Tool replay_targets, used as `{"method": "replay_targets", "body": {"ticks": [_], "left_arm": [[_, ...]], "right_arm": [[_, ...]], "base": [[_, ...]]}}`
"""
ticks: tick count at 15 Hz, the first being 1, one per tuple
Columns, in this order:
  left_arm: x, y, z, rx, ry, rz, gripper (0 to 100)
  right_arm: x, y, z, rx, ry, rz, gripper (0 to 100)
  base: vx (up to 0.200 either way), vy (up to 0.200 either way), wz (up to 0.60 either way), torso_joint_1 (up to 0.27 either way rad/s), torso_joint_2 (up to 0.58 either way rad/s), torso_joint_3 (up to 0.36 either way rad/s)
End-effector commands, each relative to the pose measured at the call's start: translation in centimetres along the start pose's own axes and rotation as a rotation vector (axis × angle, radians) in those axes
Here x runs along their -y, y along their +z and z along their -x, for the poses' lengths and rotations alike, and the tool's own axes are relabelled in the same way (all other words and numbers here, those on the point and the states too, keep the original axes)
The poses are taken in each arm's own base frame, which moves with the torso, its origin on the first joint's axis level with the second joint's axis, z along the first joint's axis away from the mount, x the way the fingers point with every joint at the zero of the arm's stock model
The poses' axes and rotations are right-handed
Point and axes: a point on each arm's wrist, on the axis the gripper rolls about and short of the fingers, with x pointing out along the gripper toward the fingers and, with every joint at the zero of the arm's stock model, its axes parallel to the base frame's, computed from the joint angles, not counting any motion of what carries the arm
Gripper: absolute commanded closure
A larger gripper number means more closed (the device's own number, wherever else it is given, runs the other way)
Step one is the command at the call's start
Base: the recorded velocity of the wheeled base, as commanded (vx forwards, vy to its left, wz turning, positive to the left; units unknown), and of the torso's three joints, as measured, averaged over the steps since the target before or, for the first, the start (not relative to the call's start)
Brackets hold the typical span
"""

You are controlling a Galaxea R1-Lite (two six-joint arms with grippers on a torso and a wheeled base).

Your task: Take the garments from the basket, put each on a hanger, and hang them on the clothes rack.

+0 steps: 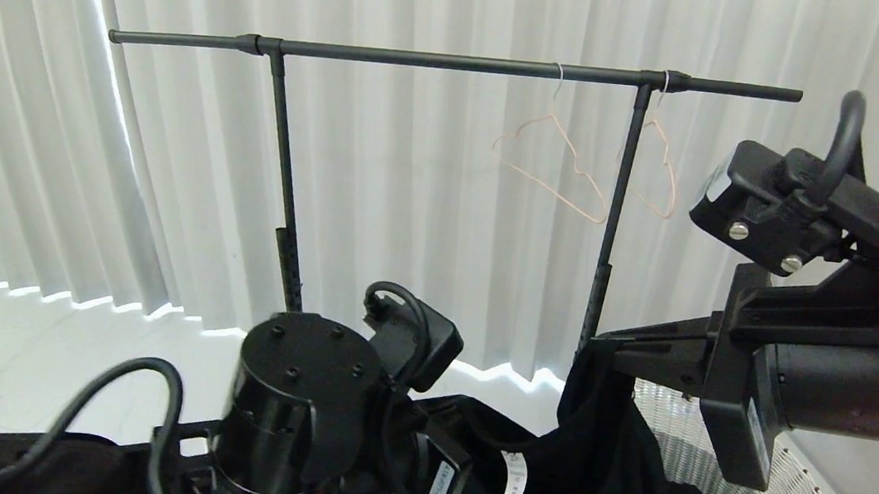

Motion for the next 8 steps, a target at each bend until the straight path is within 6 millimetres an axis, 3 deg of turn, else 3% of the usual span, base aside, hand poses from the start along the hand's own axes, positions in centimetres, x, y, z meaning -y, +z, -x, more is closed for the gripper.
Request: {"method": "replay_targets", "body": {"ticks": [1, 5, 8], "left_arm": [[-1.0, 4.5, 5.2, 0.107, 0.001, 0.049, 100], [-1.5, 9.6, 10.2, 0.117, -0.065, 0.104, 100], [-0.9, 10.3, 10.9, 0.145, -0.102, 0.082, 100]], "right_arm": [[0.0, 0.2, -0.2, 0.009, 0.002, 0.004, 100], [0.0, 0.9, 0.3, 0.039, -0.015, 0.004, 100], [0.2, 0.5, 2.0, 0.050, -0.089, -0.024, 100]], "base": [[0.000, 0.000, 0.00, 0.000, 0.00, 0.000], [0.000, 0.000, 0.00, 0.000, 0.00, 0.000], [0.000, 0.000, 0.00, 0.000, 0.00, 0.000]]}}
